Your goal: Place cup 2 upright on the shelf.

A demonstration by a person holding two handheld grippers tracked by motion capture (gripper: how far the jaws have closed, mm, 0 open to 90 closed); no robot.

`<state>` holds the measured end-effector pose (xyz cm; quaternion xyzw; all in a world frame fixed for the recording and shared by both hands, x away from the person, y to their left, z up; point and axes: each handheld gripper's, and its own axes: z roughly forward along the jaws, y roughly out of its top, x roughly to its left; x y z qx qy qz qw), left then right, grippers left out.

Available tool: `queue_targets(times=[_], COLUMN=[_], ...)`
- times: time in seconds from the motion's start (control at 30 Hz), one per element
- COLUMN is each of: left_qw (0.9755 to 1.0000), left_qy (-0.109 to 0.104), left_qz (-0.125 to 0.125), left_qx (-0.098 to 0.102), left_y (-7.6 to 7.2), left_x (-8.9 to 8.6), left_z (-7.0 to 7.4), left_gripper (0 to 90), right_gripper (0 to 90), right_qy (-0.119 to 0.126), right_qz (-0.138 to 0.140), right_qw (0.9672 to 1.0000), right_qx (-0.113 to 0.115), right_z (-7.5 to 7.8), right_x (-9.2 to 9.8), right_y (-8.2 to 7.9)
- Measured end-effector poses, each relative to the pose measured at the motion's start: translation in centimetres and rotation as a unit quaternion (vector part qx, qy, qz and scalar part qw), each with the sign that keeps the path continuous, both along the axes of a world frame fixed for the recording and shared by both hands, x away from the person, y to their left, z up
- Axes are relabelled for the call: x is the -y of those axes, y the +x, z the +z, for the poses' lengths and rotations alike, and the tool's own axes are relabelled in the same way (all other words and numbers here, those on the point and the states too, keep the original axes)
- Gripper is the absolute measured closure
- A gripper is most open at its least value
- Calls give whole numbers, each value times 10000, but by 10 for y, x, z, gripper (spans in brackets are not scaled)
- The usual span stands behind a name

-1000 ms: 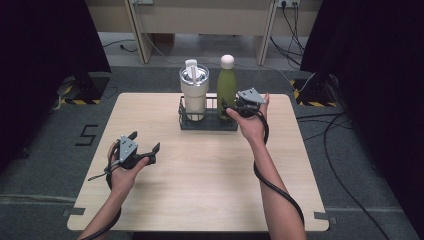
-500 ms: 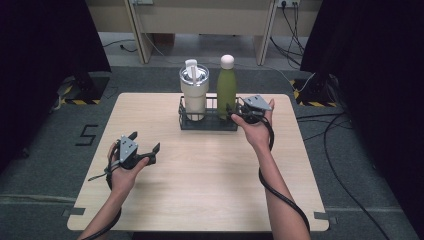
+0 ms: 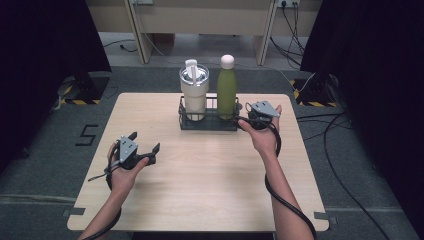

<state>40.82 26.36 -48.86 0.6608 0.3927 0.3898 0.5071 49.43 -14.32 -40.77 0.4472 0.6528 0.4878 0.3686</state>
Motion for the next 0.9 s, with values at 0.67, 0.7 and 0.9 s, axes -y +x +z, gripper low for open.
queue_targets(times=[0.67, 0.7, 0.9], left_qw=[10000, 10000, 10000], left_qy=[3, -1, 0], left_qz=[14, 16, 16], left_qx=[-3, 0, 0], left_y=[0, 0, 0], left_x=[0, 1, 1], left_z=[0, 0, 0], left_gripper=[62, 62, 62], right_gripper=[102, 102, 102], right_qy=[-94, -96, -118], right_qz=[-97, -95, -88], right_qw=[9999, 9999, 9999], right_qx=[14, 21, 10], right_z=[-10, -10, -14], right_x=[25, 25, 29], right_y=[-26, -27, -34])
